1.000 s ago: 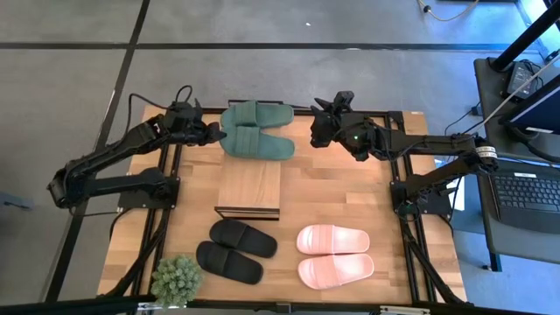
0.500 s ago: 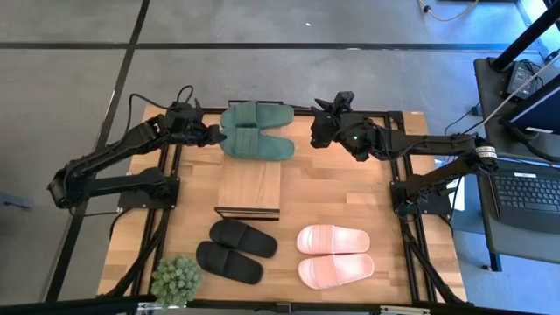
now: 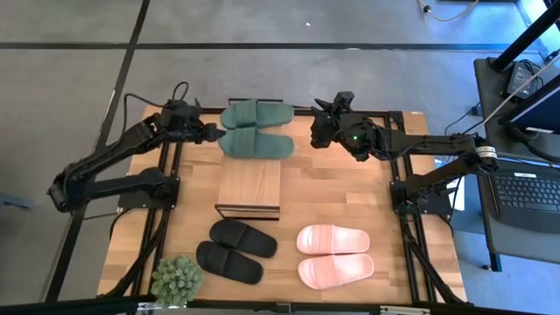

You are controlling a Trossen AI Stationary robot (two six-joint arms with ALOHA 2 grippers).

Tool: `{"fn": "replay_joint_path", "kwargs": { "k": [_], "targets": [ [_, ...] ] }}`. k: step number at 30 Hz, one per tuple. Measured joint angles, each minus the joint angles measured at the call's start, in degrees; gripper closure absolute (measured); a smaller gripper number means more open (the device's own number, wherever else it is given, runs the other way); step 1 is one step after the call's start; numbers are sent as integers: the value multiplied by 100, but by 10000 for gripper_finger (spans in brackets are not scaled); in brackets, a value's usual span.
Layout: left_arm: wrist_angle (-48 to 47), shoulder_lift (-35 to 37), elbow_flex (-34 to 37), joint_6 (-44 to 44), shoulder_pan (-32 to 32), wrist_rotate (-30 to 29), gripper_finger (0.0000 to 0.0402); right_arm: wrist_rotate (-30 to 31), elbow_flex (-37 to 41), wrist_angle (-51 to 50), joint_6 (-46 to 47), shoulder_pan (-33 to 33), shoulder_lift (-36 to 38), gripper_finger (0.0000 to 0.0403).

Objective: Pick and place slides into the shelf
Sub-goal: Put the green slipper on the shelf

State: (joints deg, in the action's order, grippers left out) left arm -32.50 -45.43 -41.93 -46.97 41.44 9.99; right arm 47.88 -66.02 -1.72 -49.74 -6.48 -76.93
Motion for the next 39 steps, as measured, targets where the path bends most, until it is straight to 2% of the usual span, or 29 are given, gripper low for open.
{"fn": "replay_joint_path", "kwargs": {
  "k": [6,9,13,16,21,24,27,31,33,36,39],
  "targets": [
    [126,292,-2,254,158,52,174,0,2,0,29,0,0,278],
    [689,493,-1,517,127,567,174,-109,2,-24,273,0,0,278],
    [1905,706,-2,1188,-85,1741,174,-934,2,-213,592,0,0,278],
    [2609,767,-2,1505,-342,2301,174,-1639,-32,-434,1051,2,0,278],
    [2739,625,-2,1611,-878,2691,174,-3021,-336,-1119,1810,-37,-4,278],
    [2703,300,-2,2056,-1374,3034,174,-3192,-394,-1168,1863,-44,-4,278],
    [2690,20,-2,2721,-1839,3055,174,-3193,-411,-1137,1871,-74,-4,278],
    [2694,-301,-2,3210,-2377,3215,174,-3195,-411,-1190,2100,-128,-4,278],
    [2690,-429,-2,3438,-2621,3115,174,-3199,-411,-1321,2103,-159,-4,278],
    [2495,-555,-17,3832,-2954,2233,174,-3206,-411,-1366,2105,-223,-4,278],
    [1618,-706,-203,4233,-3272,1010,174,-3206,-411,-1368,2105,-279,-4,278]
  ]
}}
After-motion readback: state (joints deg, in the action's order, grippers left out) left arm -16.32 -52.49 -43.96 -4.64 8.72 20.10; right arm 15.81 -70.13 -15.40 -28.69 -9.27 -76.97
